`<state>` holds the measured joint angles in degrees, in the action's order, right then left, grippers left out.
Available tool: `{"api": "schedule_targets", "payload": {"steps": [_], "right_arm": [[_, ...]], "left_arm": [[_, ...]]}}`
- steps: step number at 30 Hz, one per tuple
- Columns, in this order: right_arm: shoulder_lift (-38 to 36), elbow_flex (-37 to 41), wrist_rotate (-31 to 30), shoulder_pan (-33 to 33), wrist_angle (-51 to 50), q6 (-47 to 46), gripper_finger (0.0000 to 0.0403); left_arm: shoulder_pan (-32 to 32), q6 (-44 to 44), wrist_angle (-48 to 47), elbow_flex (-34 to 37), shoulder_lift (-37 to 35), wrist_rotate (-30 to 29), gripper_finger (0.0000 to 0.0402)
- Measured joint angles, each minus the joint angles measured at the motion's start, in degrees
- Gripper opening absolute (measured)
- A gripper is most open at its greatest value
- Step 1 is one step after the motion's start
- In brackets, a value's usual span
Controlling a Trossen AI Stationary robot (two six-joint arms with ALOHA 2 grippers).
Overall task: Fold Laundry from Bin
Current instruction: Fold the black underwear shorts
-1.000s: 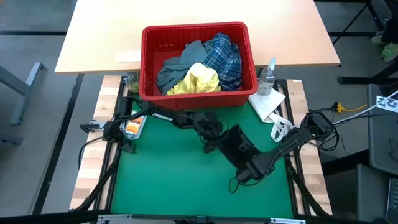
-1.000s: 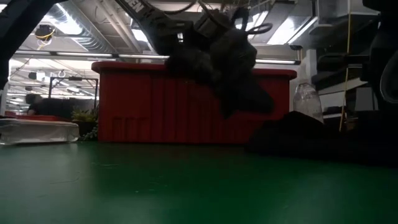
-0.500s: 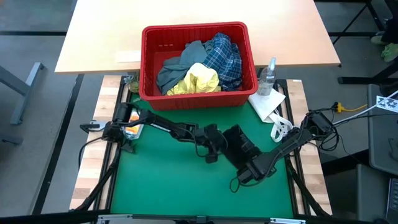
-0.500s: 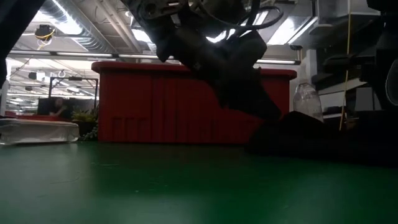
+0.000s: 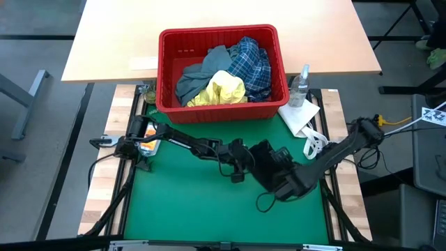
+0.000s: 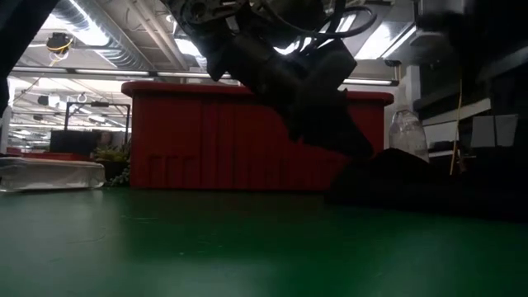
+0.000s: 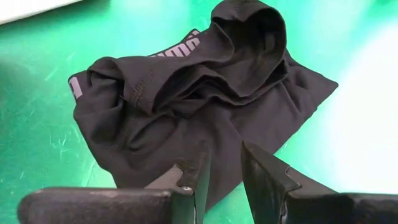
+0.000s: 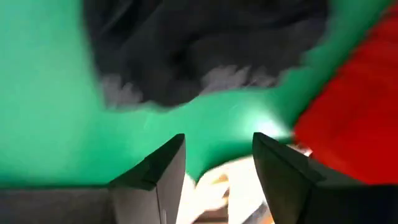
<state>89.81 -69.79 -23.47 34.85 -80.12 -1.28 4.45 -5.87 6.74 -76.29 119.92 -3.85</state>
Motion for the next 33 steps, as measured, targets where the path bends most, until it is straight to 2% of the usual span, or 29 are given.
{"api": "schedule_targets", "payload": {"steps": [4,8,11,17,21,24,33], "right_arm": [[-6.5,4.7,-6.7,-0.5,17.1,0.1,0.0182],[-10.1,12.0,-6.6,-3.3,32.8,4.3,0.0182],[-10.5,17.0,-5.7,-6.8,40.2,6.3,0.0182],[-10.5,23.1,-4.0,-13.4,49.2,7.7,0.0182],[-10.5,25.0,-3.8,-16.0,53.1,9.1,0.0182],[-10.5,26.9,-1.2,-17.2,57.4,9.9,0.0182],[-10.5,32.0,-1.0,-21.6,57.6,10.6,0.0182]], "left_arm": [[0.1,0.0,0.1,0.0,0.0,-1.8,0.0085],[0.5,-0.1,0.1,0.0,0.0,-2.1,0.0085],[1.0,-0.2,-0.2,0.0,0.0,-2.1,0.0085],[1.9,-0.2,-0.1,0.0,1.5,-5.7,0.0085],[2.0,-0.2,0.6,0.0,4.2,-7.0,0.0085],[2.0,-2.2,1.4,0.0,5.8,-8.7,0.0085],[2.5,-3.0,0.8,0.0,6.5,-8.9,0.0085]]}}
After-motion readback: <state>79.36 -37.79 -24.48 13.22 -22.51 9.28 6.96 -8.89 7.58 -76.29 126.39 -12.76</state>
